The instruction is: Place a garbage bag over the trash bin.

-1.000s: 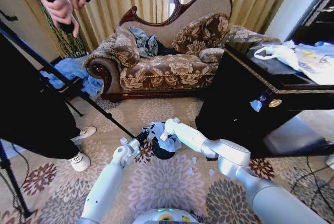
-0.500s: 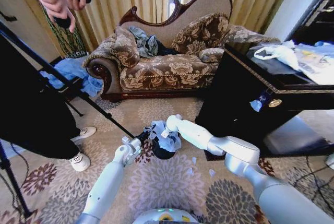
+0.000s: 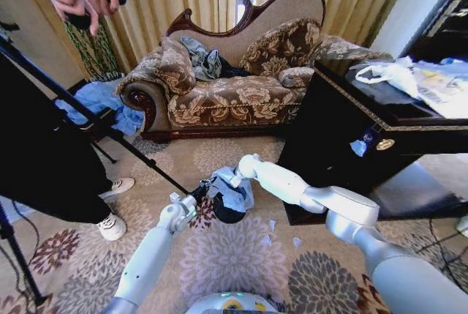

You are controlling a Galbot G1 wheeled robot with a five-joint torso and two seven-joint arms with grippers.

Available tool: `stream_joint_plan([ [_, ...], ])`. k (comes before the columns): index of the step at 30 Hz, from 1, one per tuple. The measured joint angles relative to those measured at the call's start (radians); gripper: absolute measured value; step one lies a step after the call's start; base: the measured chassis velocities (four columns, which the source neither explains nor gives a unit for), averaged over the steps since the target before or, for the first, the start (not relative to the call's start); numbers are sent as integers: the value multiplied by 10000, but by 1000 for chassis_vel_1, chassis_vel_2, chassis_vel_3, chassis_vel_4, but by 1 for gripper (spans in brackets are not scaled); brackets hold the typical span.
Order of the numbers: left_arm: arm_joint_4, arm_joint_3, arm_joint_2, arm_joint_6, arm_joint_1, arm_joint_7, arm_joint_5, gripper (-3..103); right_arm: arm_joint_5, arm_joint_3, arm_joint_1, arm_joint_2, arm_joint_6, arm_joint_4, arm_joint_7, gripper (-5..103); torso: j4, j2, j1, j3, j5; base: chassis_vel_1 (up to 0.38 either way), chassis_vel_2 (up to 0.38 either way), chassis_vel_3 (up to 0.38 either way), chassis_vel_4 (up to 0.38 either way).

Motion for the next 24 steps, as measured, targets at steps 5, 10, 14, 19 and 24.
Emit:
stream_joint_plan([
  [5,2,142,-16,-22,-32,6,174,0,251,111,88,-132,375,141,-447,100,-3,0,0,0,0,0,0,0,0],
  [10,-104,470,-17,-70,89,94,621,0,-23,434,273,229,1124,-186,-921,100,-1,0,0,0,-2,0,0,0,0],
  [14,-262,568,-60,-111,252,105,793,0,-138,530,389,488,1263,-265,-1175,100,2,0,0,0,-2,0,0,0,0],
  [19,-441,598,-77,-152,476,121,957,0,-484,652,528,520,1494,-173,-1687,100,-1,0,0,0,-2,0,0,0,0],
  [24,-619,546,0,-163,649,123,965,0,-526,676,741,399,1657,-67,-2067,100,-1,0,0,0,-1,0,0,0,0],
])
